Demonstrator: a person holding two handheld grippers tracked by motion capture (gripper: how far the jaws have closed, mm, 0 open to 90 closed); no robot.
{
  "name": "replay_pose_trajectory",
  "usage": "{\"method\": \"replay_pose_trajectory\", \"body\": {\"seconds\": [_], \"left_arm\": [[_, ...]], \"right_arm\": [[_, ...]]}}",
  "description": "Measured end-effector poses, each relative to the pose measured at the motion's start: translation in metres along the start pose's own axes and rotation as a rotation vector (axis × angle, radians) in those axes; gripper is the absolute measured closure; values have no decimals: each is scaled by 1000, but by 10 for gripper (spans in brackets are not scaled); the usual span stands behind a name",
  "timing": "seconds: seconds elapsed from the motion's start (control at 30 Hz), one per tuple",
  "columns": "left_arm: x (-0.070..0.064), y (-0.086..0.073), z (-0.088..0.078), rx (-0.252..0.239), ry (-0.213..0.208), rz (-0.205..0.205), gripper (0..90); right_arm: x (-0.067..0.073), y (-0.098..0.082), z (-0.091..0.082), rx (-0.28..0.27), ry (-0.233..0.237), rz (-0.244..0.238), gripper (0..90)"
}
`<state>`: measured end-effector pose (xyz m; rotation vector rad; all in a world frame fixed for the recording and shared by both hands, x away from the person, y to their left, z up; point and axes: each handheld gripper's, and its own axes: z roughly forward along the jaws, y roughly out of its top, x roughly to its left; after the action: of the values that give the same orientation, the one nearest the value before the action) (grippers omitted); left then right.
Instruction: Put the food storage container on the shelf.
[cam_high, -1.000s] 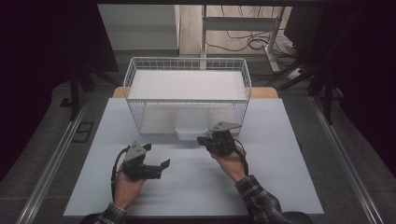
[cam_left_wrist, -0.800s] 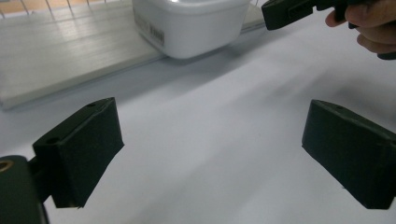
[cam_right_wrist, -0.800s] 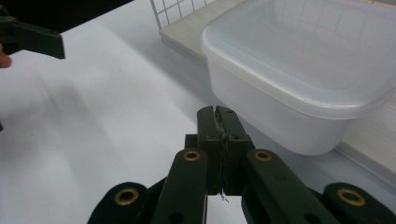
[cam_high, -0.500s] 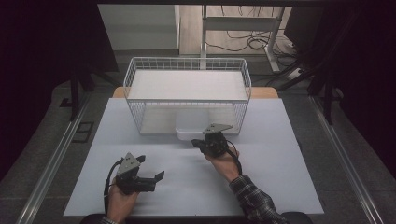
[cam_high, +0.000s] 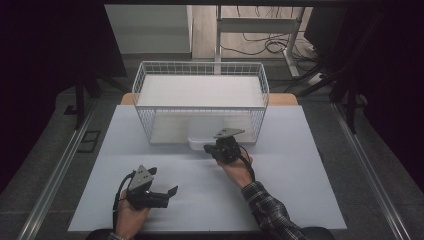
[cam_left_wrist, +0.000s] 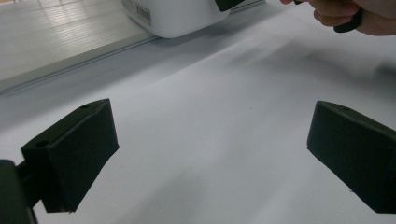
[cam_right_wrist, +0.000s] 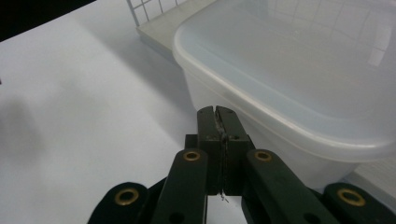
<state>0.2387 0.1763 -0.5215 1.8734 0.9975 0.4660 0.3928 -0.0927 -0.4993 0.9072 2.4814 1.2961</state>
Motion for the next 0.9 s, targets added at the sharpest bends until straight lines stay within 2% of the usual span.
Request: {"method": "replay_pose_trajectory", "body": {"seconds": [0.33,0.5,0.9], "left_arm": [[0,-1,1,-2,-1,3,16],[0,-1,2,-1,-4,2,16],[2,-1,0,-17,-10,-10,16]], "right_arm": [[-11,4,10,10,-19,14,888],[-15,9,16,13,-34,-2,888],[-23,19,26,12,-60,-4,888]]}}
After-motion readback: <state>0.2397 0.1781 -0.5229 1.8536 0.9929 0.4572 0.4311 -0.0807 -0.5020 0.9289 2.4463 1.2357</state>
